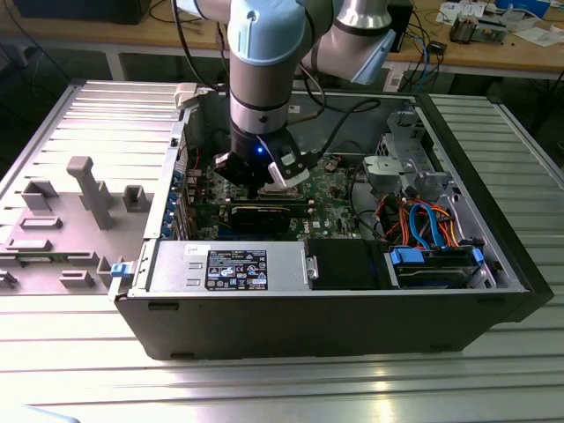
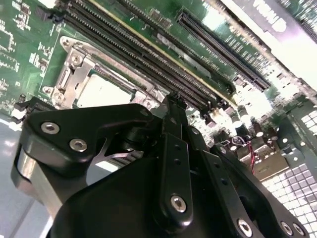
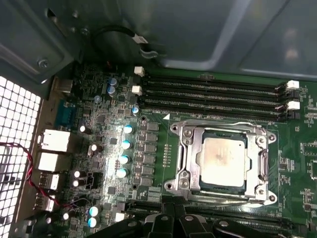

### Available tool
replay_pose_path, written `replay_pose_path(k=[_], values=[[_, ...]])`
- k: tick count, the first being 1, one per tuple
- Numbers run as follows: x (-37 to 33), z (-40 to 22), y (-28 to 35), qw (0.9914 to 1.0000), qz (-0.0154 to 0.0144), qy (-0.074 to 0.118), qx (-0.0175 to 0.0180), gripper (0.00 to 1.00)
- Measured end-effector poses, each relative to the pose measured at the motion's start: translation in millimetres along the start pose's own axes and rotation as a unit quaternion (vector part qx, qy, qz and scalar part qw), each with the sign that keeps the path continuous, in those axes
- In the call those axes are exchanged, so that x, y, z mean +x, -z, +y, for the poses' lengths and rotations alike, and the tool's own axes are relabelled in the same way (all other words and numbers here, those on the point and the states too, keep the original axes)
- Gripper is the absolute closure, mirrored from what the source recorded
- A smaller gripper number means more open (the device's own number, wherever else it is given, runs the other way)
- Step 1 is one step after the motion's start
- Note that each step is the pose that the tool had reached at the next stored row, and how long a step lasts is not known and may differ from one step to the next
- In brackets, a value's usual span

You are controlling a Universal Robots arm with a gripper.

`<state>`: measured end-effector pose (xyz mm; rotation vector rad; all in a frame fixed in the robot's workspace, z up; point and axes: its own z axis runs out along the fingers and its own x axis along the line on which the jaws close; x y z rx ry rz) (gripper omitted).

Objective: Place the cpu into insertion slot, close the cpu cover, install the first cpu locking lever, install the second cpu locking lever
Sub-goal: 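Install the second cpu locking lever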

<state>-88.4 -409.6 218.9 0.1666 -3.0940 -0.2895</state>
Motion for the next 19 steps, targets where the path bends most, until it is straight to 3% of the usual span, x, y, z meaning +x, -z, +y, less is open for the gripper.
replay_pose_path(k=[1,7,9,10,12,19], values=[[0.2,-1.6,-0.4,0.99999,-0.0006,0.0,-0.0053,0.89],[0.6,-6.5,-0.1,0.99998,-0.0007,0.0,-0.0061,0.89],[0.6,-8.2,-2.8,0.99998,-0.0004,0.0,-0.0068,0.89],[0.4,-8.6,-4.4,0.99993,-0.001,0.0,-0.012,0.89],[0.4,-8.9,-6.5,0.99987,-0.0014,0.0,-0.0161,0.89],[0.5,-9.4,-7.0,0.99981,-0.0017,0.0,-0.0195,0.89]])
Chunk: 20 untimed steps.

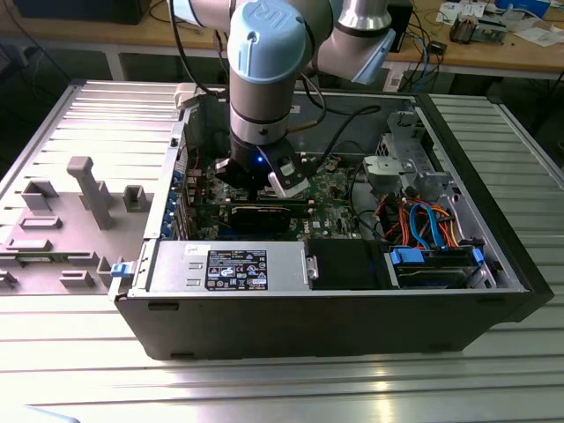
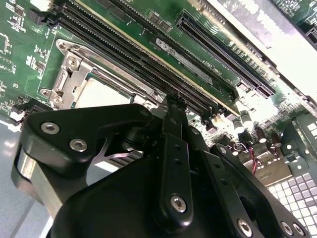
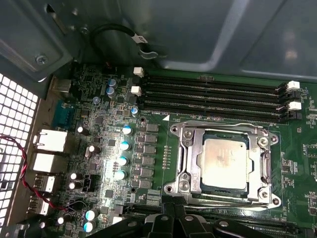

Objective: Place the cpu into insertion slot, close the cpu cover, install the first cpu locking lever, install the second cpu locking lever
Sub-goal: 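Install the second cpu locking lever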

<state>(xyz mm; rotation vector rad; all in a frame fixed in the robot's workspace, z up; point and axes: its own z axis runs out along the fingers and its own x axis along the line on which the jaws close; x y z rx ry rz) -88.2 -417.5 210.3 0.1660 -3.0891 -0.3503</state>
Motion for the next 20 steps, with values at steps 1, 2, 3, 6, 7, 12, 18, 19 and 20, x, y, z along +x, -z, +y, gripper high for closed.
replay_pose_path(k=[1,2,3,6,7,12,18,19,20], values=[[0.0,-0.1,-0.3,1.0,-0.0002,0.0,-0.001,0.89],[0.0,-0.1,-0.5,1.0,-0.0002,0.0,-0.0013,0.89],[0.0,-0.3,-0.9,1.0,-0.0002,0.0,-0.0018,0.89],[0.0,-0.7,-2.5,0.99999,-0.0003,0.0,-0.0035,0.89],[-0.1,-1.1,-4.4,0.99999,-0.0006,0.0,-0.0052,0.89],[-0.2,-1.7,-7.4,0.99991,-0.0014,0.001,-0.013,0.89],[0.3,-2.0,-10.4,0.99981,-0.002,0.001,-0.0192,0.89],[0.7,-2.1,-11.4,0.99978,-0.0023,0.001,-0.0209,0.89],[1.2,-2.0,-12.2,0.99977,-0.0023,0.001,-0.0215,0.89]])
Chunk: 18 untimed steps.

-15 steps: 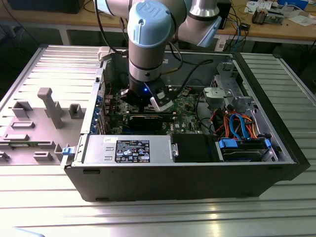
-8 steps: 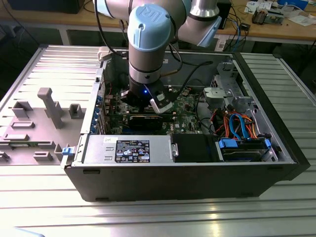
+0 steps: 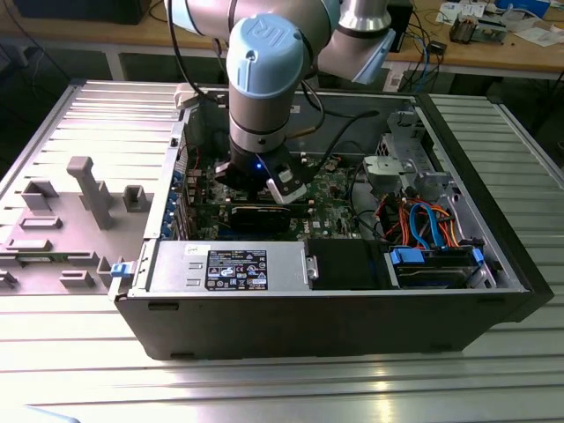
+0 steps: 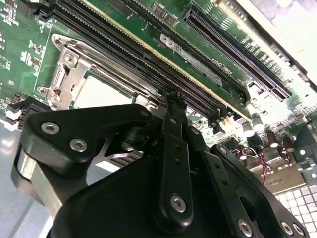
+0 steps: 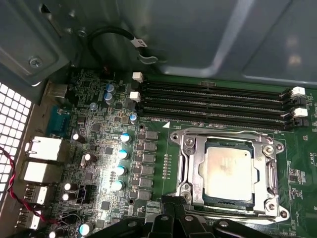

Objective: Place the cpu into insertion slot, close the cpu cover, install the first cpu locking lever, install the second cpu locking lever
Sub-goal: 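Install the second cpu locking lever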

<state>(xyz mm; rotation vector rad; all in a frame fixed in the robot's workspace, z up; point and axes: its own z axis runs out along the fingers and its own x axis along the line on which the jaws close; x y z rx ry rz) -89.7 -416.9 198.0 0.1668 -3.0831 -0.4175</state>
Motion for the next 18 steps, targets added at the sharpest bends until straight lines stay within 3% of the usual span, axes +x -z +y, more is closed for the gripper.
replay_pose_path(k=[4,6,10,18], values=[[3.7,2.6,-1.6,1.0,-0.0001,0.0,-0.0001,0.89],[4.5,5.2,-1.9,1.0,0.0002,0.0,0.0015,0.89],[4.5,5.5,-1.2,0.99996,0.001,0.0,0.0094,0.89],[4.6,8.8,10.7,0.99996,0.0009,0.0,0.0093,0.89]])
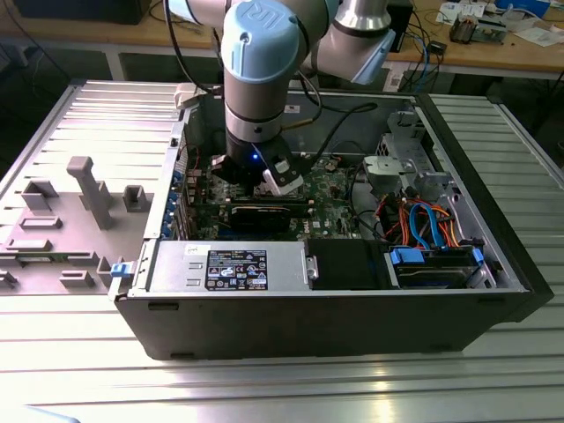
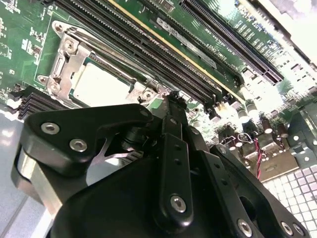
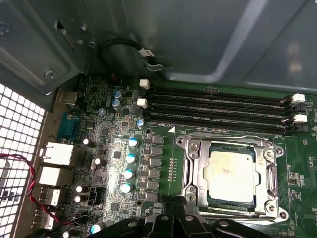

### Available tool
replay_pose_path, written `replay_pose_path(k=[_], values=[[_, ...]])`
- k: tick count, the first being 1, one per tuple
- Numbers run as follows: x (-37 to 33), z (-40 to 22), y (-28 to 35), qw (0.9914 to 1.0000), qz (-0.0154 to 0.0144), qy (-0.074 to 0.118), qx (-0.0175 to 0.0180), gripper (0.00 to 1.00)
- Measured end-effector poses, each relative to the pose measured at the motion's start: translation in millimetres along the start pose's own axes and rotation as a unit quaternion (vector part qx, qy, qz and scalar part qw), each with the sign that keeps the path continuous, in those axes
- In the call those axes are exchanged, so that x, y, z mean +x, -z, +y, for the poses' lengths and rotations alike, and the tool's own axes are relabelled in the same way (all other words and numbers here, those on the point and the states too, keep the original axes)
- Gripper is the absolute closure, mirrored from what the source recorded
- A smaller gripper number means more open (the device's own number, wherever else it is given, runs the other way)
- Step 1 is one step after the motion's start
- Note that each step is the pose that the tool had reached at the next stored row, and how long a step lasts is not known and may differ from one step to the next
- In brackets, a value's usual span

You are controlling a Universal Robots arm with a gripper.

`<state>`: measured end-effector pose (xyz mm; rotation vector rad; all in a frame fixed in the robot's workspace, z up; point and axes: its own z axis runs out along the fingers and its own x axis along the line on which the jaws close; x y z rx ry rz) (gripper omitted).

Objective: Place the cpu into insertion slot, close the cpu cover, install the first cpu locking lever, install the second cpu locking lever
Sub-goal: 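Install the second cpu locking lever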

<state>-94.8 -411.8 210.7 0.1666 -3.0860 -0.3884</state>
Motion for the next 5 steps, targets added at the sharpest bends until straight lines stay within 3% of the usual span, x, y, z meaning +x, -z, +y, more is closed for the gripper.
replay_pose_path(k=[5], values=[[0.0,0.1,0.7,1.0,0.0001,0.0,0.0001,0.89]])
